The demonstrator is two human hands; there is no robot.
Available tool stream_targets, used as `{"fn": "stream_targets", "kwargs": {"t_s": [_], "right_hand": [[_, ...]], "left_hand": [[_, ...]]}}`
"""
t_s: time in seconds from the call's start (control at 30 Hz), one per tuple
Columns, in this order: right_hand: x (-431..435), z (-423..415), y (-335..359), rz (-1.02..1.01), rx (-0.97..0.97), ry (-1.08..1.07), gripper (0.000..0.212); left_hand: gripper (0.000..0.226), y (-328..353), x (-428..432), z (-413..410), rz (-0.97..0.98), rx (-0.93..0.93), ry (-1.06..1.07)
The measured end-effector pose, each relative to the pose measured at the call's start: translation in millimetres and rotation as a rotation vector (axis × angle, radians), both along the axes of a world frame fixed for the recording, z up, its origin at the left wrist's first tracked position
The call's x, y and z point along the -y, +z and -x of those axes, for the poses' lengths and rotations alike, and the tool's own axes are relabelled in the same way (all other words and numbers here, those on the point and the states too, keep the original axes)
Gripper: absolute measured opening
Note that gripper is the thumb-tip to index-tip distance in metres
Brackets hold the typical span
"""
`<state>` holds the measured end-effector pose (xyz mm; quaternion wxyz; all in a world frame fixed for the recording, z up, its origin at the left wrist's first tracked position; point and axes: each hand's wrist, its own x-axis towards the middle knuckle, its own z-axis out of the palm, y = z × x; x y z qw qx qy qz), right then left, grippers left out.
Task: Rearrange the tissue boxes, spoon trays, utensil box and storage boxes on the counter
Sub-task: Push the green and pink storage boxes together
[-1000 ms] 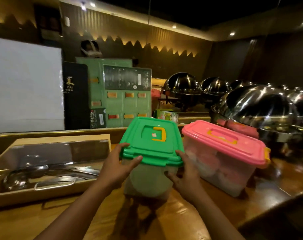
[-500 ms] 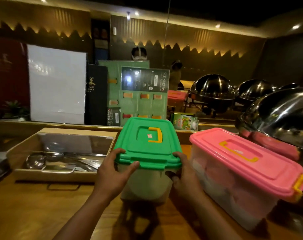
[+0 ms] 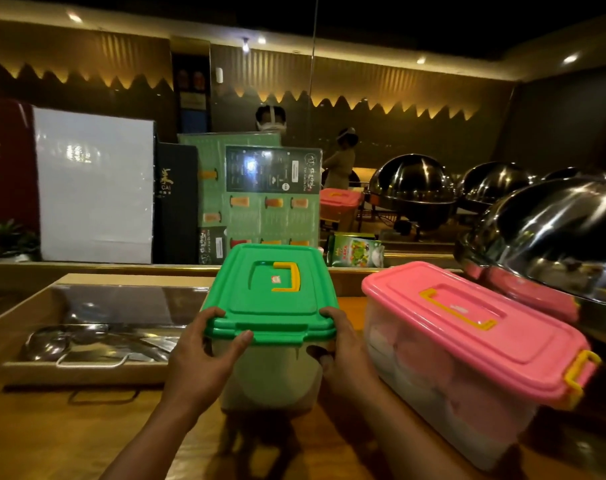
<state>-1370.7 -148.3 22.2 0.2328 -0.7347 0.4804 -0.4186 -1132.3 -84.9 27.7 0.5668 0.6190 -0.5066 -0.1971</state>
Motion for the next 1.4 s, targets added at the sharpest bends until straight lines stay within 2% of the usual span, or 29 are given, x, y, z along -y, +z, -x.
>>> {"fn": "stream_targets", "kwargs": {"t_s": [0.17,0.27,0.37,0.53,0.7,0.77,0.9,0.93,1.0,1.07,1.1,1.27,1.33,1.4], "right_hand": [[-1.8,5.5,9.1,-0.053,-0.142,-0.004,0.073],[-7.7,19.7,28.9,-0.038,-0.312,0.038,0.082],[-17.7,45.4,48.0,0.088,-0.411,-0.018,0.073],[-41.5,106.4,73.4,0.229,-0.359,-0.125,0.045],[-58.5,193.5,92.9,0.411,-0.311,-0.353,0.034],[-56.3,235.0,90.6,0.376,-0.283,-0.474,0.033],[-49.8,313.2,73.1,0.125,-0.123,-0.656,0.036],[-49.0,328.9,68.1,0.052,-0.067,-0.626,0.042],[-47.1,352.2,60.3,-0.1,0.026,-0.484,0.071],[-42.3,372.6,49.7,-0.179,0.008,-0.335,0.097],[-38.6,380.3,45.5,-0.19,-0.023,-0.281,0.102],[-19.6,410.5,37.7,-0.188,-0.076,-0.074,0.087],[-10.8,416.4,36.7,-0.138,-0.142,-0.027,0.084],[-3.3,418.1,35.4,-0.088,-0.174,0.0,0.083]], "left_hand": [[0.07,1.3,1.0,0.9,-0.017,0.04,0.022],[0.074,11.7,0.8,7.9,-0.016,0.217,0.119],[0.069,29.2,1.0,25.0,0.118,0.342,0.141],[0.059,56.8,-4.1,90.5,0.344,0.441,-0.092],[0.057,61.9,-0.5,166.1,0.363,0.444,-0.424],[0.061,56.9,2.4,196.5,0.354,0.488,-0.513],[0.069,47.9,3.1,257.1,0.281,0.507,-0.604],[0.071,47.7,2.5,273.2,0.247,0.493,-0.621],[0.075,46.8,1.6,303.9,0.198,0.463,-0.634],[0.079,44.4,-0.2,335.9,0.152,0.483,-0.61],[0.081,44.0,-1.5,349.5,0.121,0.533,-0.591],[0.085,41.9,-4.6,395.4,-0.068,0.761,-0.448],[0.08,37.5,-0.1,399.4,-0.069,0.794,-0.372],[0.071,32.6,4.6,397.0,-0.003,0.753,-0.319]]}}
